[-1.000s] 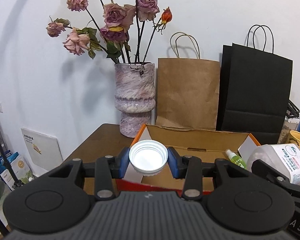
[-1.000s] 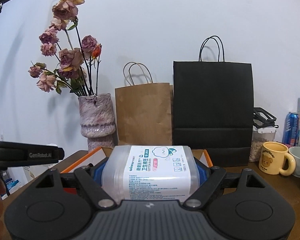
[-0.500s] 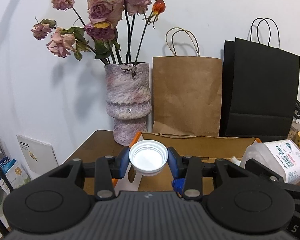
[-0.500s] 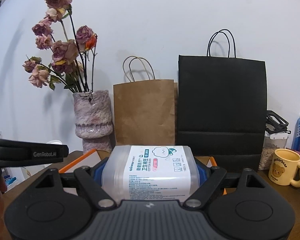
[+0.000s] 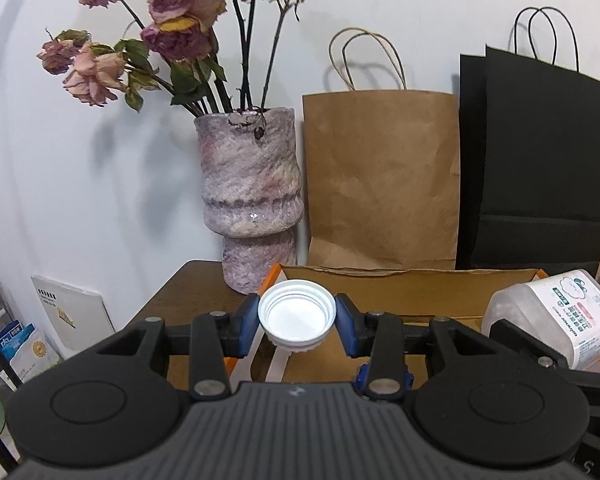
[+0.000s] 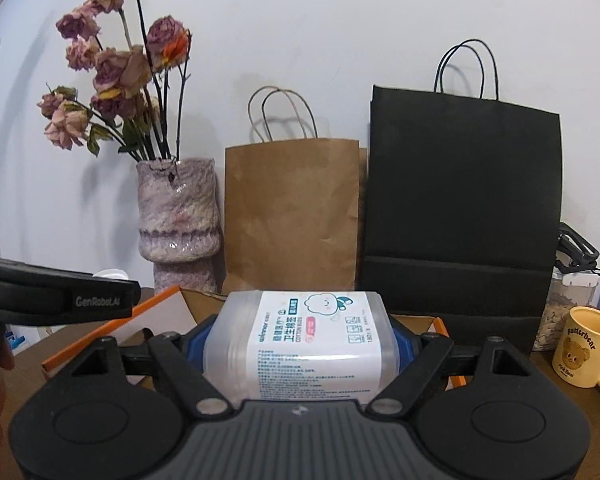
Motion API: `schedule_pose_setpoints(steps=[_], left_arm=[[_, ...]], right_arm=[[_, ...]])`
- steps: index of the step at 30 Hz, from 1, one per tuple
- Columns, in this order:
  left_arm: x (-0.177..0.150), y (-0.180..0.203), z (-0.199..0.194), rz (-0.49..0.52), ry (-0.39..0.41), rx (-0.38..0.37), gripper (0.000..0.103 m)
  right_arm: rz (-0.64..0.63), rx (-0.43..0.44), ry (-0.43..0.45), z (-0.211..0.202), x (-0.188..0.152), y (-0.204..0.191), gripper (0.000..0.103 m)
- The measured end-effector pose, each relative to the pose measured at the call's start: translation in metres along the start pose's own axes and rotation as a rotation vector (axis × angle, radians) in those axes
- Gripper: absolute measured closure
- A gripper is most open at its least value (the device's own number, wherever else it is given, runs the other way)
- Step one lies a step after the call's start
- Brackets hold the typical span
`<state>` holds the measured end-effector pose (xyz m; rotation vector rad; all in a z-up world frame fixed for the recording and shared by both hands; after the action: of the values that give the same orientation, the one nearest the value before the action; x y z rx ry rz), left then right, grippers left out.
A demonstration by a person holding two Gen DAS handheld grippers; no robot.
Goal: Organize rigid objects
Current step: 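Carry the white lid and wipes pack toward the red box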
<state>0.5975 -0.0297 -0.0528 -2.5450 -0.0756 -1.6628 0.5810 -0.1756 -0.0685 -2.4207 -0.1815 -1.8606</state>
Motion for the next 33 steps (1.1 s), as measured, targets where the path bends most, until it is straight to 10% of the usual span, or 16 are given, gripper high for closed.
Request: schedule_pose_setpoints(steps=[19,24,33], left_arm=[[-0.026,-0.001,0.037,0.022,-0.098,-0.004,0.06],[-0.023,-0.003,0.034,0.031,-0.065,0.032,0.002],[-0.019,-0.004,0.032,0.029,-0.052,0.044,0.0]], right_arm=[[-0.002,-0.014,-0.087,0.027,-0.02,0.008,0.021],[-0.013,-0.023,-0.114,0.029,-0.025,0.008,0.0],[-0.009,-0.026,-0.117,0.028,-0.026,0.008,0.0]])
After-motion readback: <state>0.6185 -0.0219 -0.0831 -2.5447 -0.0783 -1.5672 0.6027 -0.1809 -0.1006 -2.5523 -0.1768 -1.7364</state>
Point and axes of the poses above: each gripper's, at about its wrist camera, not at the fingertips, and z roughly the way its jaws point, y to its right, x to its top, the point moved 10 cm from there along z, roughly the way its jaws point
